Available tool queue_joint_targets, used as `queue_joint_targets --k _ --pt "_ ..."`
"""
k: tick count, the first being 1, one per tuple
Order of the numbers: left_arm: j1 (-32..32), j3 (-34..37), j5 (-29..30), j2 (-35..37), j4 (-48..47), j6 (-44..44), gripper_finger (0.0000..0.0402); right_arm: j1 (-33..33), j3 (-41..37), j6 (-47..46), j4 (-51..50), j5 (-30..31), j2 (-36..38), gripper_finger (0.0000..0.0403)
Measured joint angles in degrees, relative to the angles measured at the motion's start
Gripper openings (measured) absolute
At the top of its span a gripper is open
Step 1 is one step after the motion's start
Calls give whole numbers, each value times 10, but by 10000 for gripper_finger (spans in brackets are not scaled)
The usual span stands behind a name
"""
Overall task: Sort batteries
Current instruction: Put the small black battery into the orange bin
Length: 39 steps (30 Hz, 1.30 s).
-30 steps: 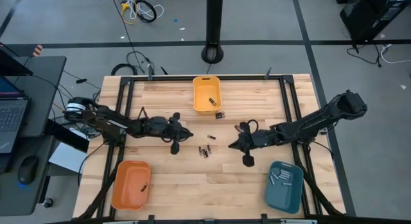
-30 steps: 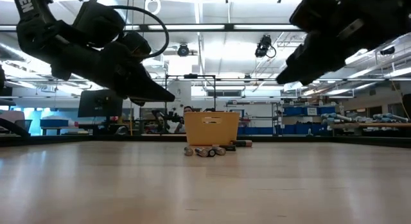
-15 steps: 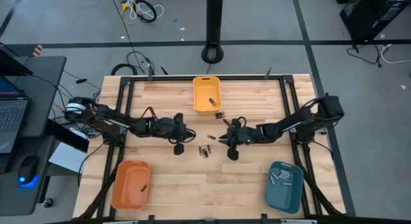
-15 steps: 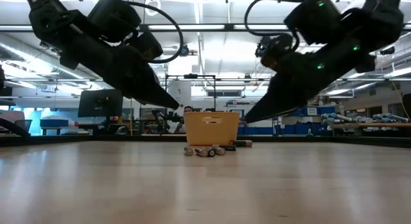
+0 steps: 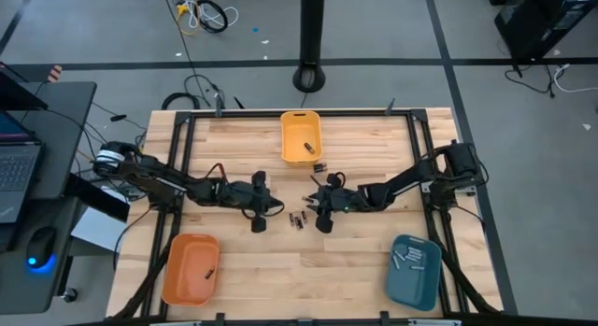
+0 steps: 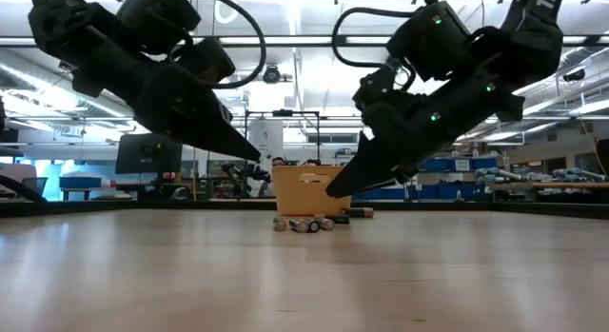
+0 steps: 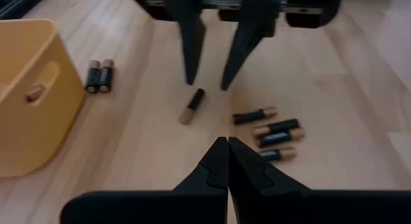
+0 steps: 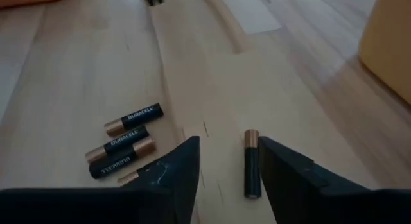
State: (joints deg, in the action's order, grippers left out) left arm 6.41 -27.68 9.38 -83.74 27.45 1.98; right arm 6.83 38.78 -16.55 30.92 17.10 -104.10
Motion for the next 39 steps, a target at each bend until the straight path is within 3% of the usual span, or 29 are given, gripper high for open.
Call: queue_joint_targets --k 9,15,27,32,39 --pt "69 1 67 0 -37 47 8 -3 6 1 -5 14 -7 182" --pt "80 4 99 0 -66 56 8 -12 6 1 -12 14 -6 180" --pt "55 59 86 0 41 7 4 -51 6 13 -9 12 -8 179" --pt "49 72 82 0 105 52 4 -69 6 16 -6 -5 -8 179" --pt "49 72 95 0 106 87 4 -82 6 53 -61 -47 -8 179"
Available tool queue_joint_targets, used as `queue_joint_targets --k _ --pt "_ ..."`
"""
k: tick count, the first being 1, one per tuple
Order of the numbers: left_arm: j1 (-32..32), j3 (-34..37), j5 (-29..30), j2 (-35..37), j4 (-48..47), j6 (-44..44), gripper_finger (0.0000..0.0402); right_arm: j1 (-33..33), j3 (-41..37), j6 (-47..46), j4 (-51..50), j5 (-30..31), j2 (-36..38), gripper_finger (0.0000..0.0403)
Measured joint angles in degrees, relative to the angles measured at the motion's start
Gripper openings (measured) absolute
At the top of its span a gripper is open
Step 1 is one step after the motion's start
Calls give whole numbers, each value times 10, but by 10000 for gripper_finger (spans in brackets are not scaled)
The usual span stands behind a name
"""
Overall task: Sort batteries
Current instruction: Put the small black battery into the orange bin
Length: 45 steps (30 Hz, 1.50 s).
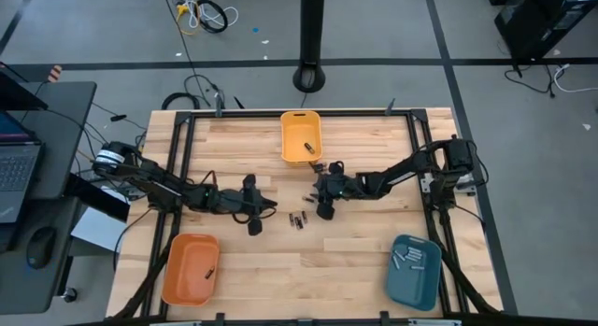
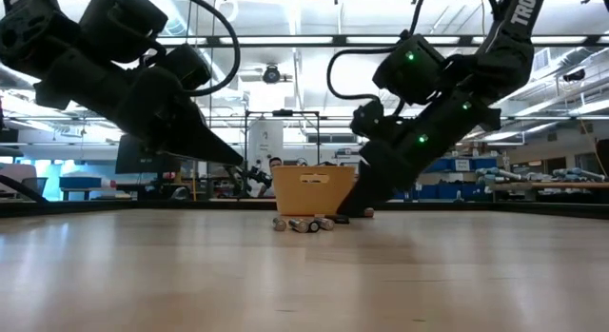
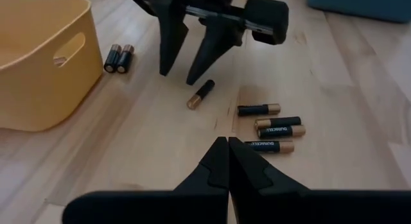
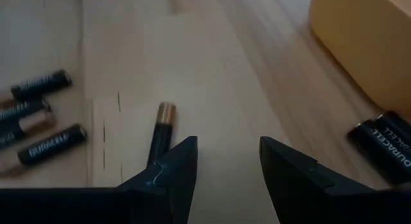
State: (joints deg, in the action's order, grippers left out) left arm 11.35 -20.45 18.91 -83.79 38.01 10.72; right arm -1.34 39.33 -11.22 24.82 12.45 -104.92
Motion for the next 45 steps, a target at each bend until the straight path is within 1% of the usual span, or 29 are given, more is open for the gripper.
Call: queue_joint_targets --k 4,10,17,20,25,29,34,36,45 --pt "0 0 10 0 7 0 4 2 0 9 -4 -2 0 179" --pt "0 0 4 0 14 0 4 10 0 9 -4 -12 1 179" --pt "0 0 -6 0 17 6 5 9 0 -11 -1 -77 2 179" --pt "0 0 -5 0 25 15 5 9 0 -12 -1 -91 1 179" --pt "0 0 -3 0 29 12 5 14 0 -39 14 -91 1 179" --pt "0 0 -2 0 29 7 5 32 0 -51 32 -90 1 179" --pt "0 0 -1 0 28 0 5 57 0 -51 34 -44 1 178" --pt "0 0 -1 0 28 0 5 64 0 -52 35 -36 1 176" --pt "0 0 -1 0 17 0 6 66 0 -65 36 -31 1 167"
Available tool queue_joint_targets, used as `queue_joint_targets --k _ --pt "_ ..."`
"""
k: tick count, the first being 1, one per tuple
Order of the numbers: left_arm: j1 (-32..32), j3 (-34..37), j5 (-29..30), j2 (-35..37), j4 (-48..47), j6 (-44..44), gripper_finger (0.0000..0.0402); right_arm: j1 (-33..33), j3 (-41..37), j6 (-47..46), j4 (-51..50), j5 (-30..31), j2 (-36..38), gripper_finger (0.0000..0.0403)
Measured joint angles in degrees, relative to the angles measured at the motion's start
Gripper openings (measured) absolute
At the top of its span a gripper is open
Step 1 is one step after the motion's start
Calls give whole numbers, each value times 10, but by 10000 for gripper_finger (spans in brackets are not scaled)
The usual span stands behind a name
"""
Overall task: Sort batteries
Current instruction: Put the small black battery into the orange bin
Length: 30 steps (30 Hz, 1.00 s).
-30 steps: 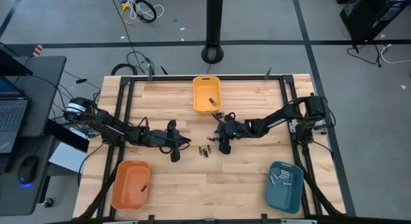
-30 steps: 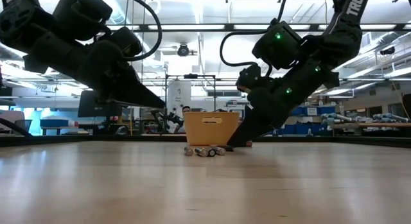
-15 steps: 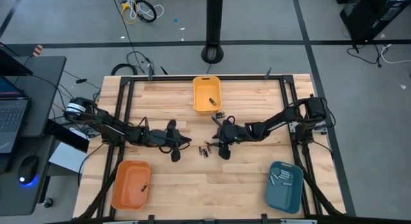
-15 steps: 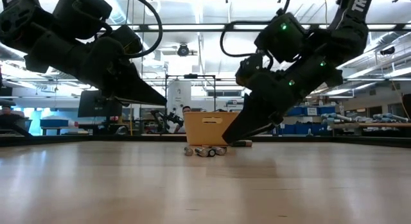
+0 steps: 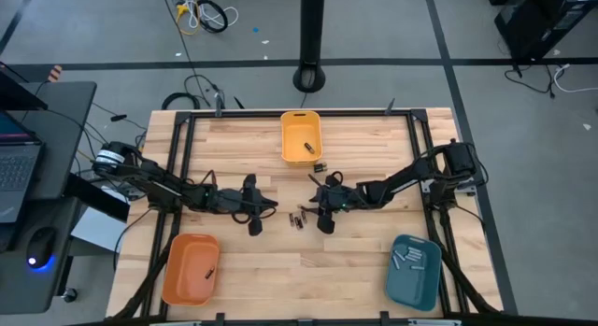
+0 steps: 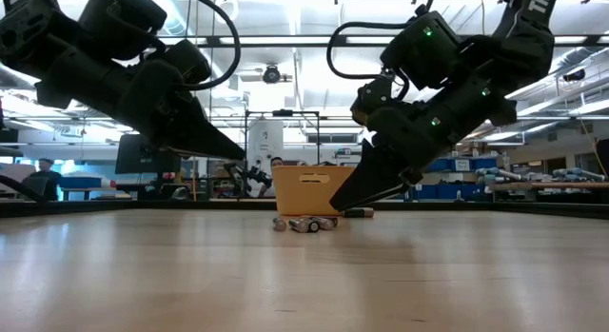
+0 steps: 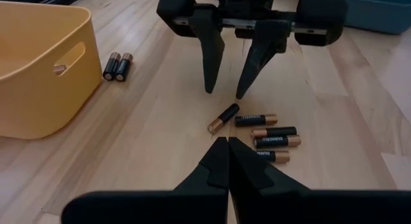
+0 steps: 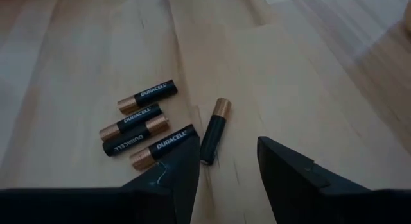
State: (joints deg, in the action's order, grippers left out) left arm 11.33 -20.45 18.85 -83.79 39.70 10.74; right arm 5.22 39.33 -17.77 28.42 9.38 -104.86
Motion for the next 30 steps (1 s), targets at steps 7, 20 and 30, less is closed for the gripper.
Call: queue_joint_targets --k 7,20,30 --pt "0 0 0 0 -7 0 6 1 30 -1 -46 2 0 166" --pt "0 0 0 0 -16 -1 6 9 50 -22 -90 26 -20 166" --pt "0 0 0 0 -19 0 6 15 50 -44 -73 30 -20 166"
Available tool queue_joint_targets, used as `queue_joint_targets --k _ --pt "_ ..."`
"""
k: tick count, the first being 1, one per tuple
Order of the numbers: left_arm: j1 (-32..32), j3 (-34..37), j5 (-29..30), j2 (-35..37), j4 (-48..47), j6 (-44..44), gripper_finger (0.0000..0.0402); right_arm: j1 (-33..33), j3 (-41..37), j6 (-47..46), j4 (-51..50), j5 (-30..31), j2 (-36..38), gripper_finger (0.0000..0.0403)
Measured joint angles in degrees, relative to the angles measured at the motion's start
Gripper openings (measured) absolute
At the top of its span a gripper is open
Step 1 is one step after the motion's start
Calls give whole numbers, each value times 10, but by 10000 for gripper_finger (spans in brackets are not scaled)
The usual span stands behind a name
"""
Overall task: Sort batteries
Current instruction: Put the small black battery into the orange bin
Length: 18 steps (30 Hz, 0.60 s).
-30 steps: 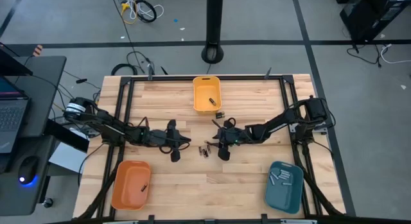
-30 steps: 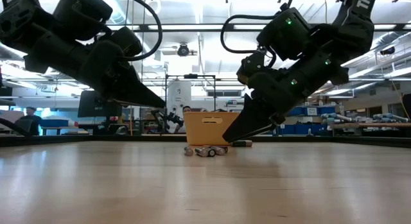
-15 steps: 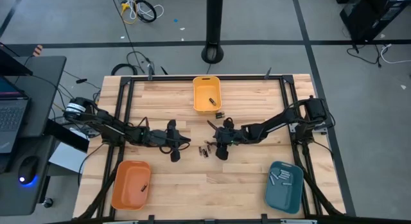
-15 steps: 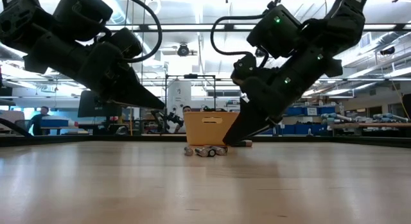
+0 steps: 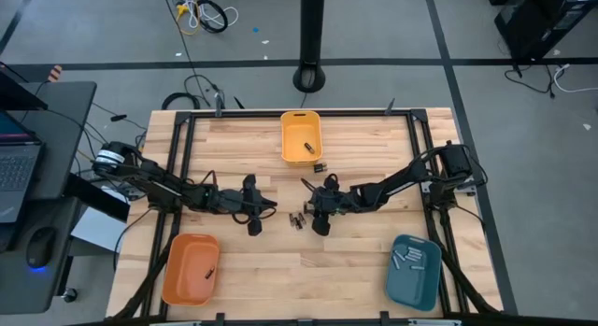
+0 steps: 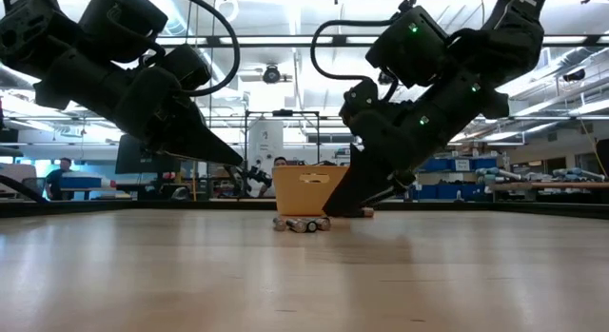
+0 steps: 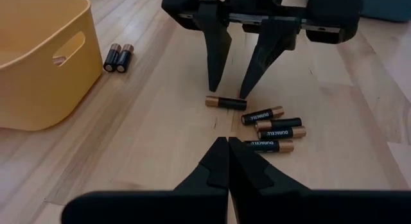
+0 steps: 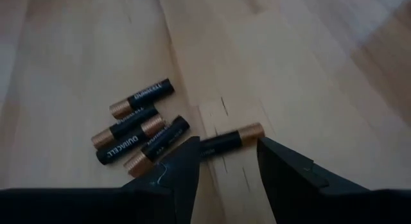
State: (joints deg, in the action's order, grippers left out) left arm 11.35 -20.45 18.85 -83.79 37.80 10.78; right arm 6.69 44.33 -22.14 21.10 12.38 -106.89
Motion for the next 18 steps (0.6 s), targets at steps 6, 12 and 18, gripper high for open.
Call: queue_joint_targets --k 6,12,18 --pt "0 0 0 0 1 1 6 -2 0 -67 -2 1 0 167" --pt "0 0 0 0 1 0 6 -13 0 -151 -2 1 0 167" --pt "0 0 0 0 1 -3 6 -24 0 -158 -20 17 0 167"
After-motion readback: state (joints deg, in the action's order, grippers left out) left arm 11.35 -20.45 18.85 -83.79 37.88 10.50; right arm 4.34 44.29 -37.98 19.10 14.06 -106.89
